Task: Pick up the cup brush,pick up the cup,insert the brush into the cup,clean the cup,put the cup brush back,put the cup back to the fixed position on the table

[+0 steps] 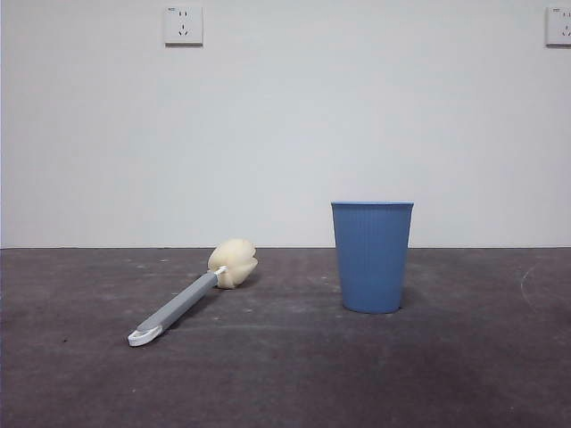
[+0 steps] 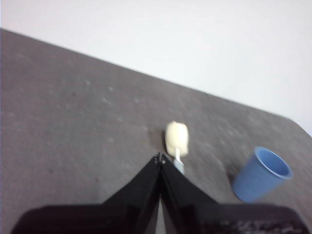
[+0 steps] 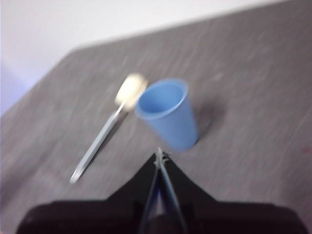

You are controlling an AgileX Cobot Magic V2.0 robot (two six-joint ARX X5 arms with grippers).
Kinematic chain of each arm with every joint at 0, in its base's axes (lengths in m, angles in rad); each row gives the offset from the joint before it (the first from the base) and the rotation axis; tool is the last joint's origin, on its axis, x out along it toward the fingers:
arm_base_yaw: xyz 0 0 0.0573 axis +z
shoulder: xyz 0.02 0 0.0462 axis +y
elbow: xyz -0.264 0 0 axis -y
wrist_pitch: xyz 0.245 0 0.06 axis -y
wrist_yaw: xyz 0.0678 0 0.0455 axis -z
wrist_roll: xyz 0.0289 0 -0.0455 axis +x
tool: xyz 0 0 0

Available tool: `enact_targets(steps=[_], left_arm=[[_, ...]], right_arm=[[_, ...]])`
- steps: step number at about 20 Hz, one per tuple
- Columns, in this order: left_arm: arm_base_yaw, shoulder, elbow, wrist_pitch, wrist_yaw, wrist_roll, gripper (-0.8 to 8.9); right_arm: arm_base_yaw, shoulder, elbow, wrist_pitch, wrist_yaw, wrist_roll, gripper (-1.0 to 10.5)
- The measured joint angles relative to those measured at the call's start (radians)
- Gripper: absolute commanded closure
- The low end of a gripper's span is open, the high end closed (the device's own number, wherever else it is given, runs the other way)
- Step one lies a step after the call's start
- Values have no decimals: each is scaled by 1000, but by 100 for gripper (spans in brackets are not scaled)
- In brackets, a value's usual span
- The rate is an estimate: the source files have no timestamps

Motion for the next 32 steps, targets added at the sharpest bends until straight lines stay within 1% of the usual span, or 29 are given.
enact_targets(steps=[2, 4, 11, 14, 18, 21, 22, 23, 24, 25, 26, 27, 28, 32], left_arm=[[0, 40, 75, -87, 34, 27, 821], [0, 82, 138, -170, 71, 62, 821], [0, 261, 322, -460, 195, 230, 821], [-9, 325, 377, -550, 213, 292, 821], [-41, 377, 419, -634, 219, 364, 821], [-65, 389, 420, -665, 219, 402, 821], [-68, 389, 420, -665, 220, 409, 815], [-70, 389, 420, -665, 222, 413, 812], [-71, 389, 420, -665, 227, 416, 784], [-72, 389, 420, -665, 230, 418, 649], [-72, 389, 420, -665, 231, 418, 458], [-72, 389, 420, -665, 231, 416, 220], [-72, 389, 420, -665, 231, 409, 144], [-82, 393, 420, -664, 232, 399, 149]], right_arm=[[0, 58, 83, -103, -47, -37, 958], [0, 103, 160, -195, -73, -76, 958], [0, 218, 391, -496, -129, -219, 958], [0, 240, 431, -599, -132, -265, 958], [0, 251, 435, -699, -132, -316, 957], [0, 252, 435, -721, -132, -346, 944], [0, 252, 435, -721, -132, -349, 935], [0, 252, 435, -721, -132, -352, 865], [0, 252, 435, -721, -132, -354, 759], [0, 252, 435, -721, -132, -354, 615], [0, 252, 435, -721, -132, -354, 489], [0, 252, 435, -716, -132, -354, 350], [0, 252, 435, -709, -131, -354, 297], [0, 252, 435, -707, -131, -353, 285]])
